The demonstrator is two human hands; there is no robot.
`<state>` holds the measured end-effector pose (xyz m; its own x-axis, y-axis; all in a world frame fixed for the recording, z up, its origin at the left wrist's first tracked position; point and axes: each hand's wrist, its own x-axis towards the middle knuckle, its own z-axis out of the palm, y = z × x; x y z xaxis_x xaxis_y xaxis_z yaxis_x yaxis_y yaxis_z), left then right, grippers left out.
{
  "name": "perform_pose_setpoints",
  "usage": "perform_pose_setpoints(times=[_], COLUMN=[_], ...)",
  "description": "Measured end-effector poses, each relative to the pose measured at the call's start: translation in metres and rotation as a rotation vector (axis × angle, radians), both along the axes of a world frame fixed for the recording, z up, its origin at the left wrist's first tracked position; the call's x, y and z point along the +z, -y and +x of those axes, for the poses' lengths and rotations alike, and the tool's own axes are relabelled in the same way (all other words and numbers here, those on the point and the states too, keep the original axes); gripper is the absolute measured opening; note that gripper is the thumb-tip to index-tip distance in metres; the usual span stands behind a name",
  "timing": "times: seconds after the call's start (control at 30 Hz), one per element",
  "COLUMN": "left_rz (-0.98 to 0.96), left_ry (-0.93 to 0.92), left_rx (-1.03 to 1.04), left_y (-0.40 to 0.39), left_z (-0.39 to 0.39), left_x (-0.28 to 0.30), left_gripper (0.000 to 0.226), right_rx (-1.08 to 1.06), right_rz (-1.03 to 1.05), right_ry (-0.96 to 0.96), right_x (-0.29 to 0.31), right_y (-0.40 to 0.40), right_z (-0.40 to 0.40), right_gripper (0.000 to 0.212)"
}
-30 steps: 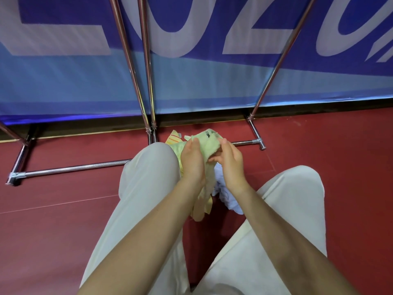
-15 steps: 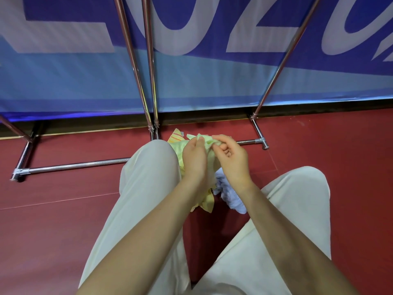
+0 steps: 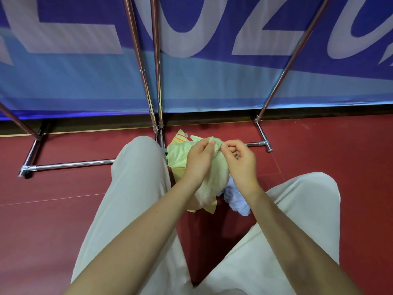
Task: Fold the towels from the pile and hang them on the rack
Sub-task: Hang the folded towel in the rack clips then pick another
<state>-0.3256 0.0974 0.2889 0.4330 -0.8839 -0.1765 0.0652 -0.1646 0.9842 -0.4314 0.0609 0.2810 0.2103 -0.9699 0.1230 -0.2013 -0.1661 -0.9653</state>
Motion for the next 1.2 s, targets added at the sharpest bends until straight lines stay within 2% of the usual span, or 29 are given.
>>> perform_pose_setpoints(times=[0.23,0.37,0.5,0.63,0.7,0.83,1.0,1.13,1.2], left_rz=[-0.008,-0.042,-0.036,-0.040,-0.058,-0.101,-0.150,-0.151,-0.138], left_ry=[-0.010,0.017,0.090,0.191,0.273,0.386,0.478,0.656,0.670], left_rx=[-0.052,-0.192,-0.082,0.062,0.071,0.031,0.008,-0.116,-0.158], left_y=[-0.002,-0.008,-0.007,-0.011,-0.018,-0.036,-0.049,-0.051,-0.049], left_z=[0.008,0.013,0.028,0.057,0.070,0.086,0.090,0.084,0.079], left_x=[0.002,0.001,-0.007,-0.008,-0.006,-0.008,-0.012,-0.017,-0.019], left_gripper=[0.035,0.019,0.021,0.027,0.020,0.018,0.027,0.029,0.028], right_rx=[0.017,0.023,0.120,0.214,0.250,0.275,0.259,0.279,0.266], right_rz=[0.018,0.062,0.091,0.041,0.021,-0.038,-0.069,-0.136,-0.183], right_ry=[-0.018,-0.001,0.006,-0.213,-0.291,-0.327,-0.438,-0.579,-0.661], right_x=[-0.001,-0.002,-0.006,-0.019,-0.021,-0.021,-0.024,-0.038,-0.045], right_y=[0.000,0.002,0.001,0.001,0.000,-0.004,-0.002,0.002,0.005], right_z=[0.002,0.001,0.005,0.007,0.008,0.017,0.029,0.033,0.032], right_gripper=[0.015,0.013,0.009,0.017,0.013,0.009,0.033,0.027,0.027])
